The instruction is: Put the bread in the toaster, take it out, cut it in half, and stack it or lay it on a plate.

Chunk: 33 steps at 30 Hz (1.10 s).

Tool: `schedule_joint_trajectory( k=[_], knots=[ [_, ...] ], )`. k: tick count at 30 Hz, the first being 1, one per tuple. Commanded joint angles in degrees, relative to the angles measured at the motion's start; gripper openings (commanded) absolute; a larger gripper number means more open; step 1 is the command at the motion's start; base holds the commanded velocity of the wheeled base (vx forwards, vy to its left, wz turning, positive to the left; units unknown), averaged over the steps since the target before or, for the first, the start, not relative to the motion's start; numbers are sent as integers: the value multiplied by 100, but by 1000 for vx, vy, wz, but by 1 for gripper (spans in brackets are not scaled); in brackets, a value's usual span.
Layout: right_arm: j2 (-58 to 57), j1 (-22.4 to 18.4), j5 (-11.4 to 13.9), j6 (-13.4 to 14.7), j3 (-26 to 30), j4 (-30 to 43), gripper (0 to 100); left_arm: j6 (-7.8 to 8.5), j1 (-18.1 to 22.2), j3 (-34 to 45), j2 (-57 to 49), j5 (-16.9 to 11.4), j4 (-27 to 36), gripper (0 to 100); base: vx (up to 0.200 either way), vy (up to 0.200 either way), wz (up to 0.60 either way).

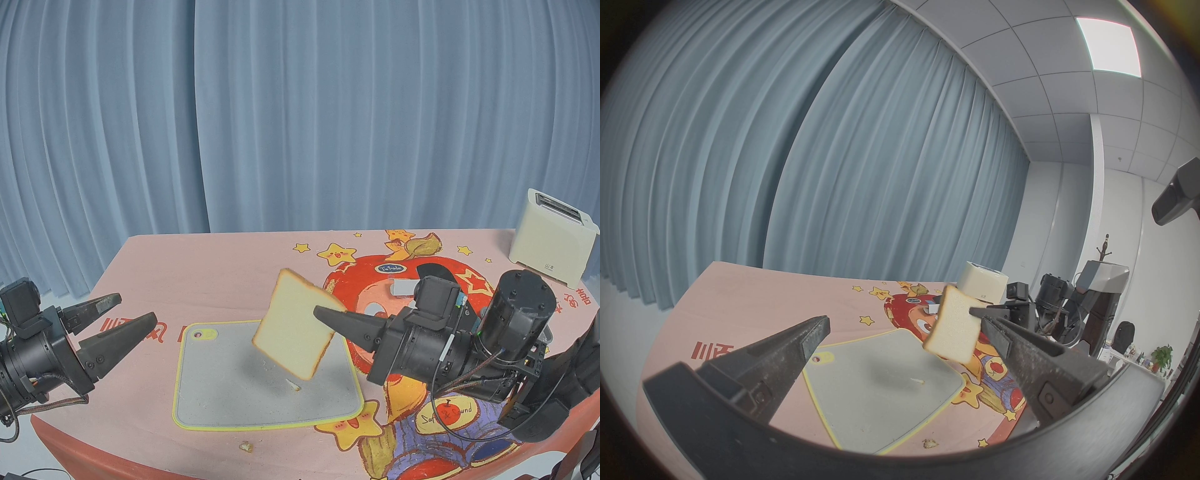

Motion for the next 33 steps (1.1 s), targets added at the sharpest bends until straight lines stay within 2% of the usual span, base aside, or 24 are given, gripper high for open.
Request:
schedule_joint_trajectory(
  k=[1,2,3,4,5,10,13,14,15,16,23,25,29,33],
  knots=[
    [760,18,-262,587,-57,-846,0,5,3,1,-165,-19,-3,100,0,0,0],
    [813,18,-306,719,-75,-960,0,5,3,-8,-200,-19,-3,100,0,0,0],
    [822,18,-306,737,-75,-969,0,-3,3,-8,-209,-19,-3,100,0,0,0],
    [874,18,-315,939,-189,-1083,0,-3,-6,-26,-306,-19,6,100,0,0,0],
    [883,18,-315,1027,-268,-1083,0,-3,-6,-43,-358,-19,15,100,0,0,0],
    [962,176,-420,1290,-347,-1092,0,-3,-6,-26,-411,-19,15,100,0,0,0],
    [1076,467,-1141,1642,-426,-1083,0,5,-32,1,-587,-63,32,100,0,0,0],
    [1112,528,-1264,1747,-453,-1083,0,5,-32,1,-622,-63,32,100,0,0,0],
    [1112,537,-1281,1765,-462,-1074,0,14,-32,1,-622,-63,32,100,0,0,0],
    [1182,616,-1405,1967,-523,-995,0,23,-41,1,-648,-63,32,100,0,0,0],
    [1621,634,-1519,2609,-752,-960,0,23,-14,-34,-648,-63,6,100,0,0,0],
    [1797,625,-1563,2732,-752,-960,0,23,-14,-34,-648,-63,6,100,0,0,0],
    [2078,651,-1765,2723,-769,-960,0,23,-23,-17,-640,-63,6,100,0,0,0],
    [2157,677,-1800,2732,-752,-925,0,23,-23,-17,-631,-54,6,100,0,0,0]
  ],
)
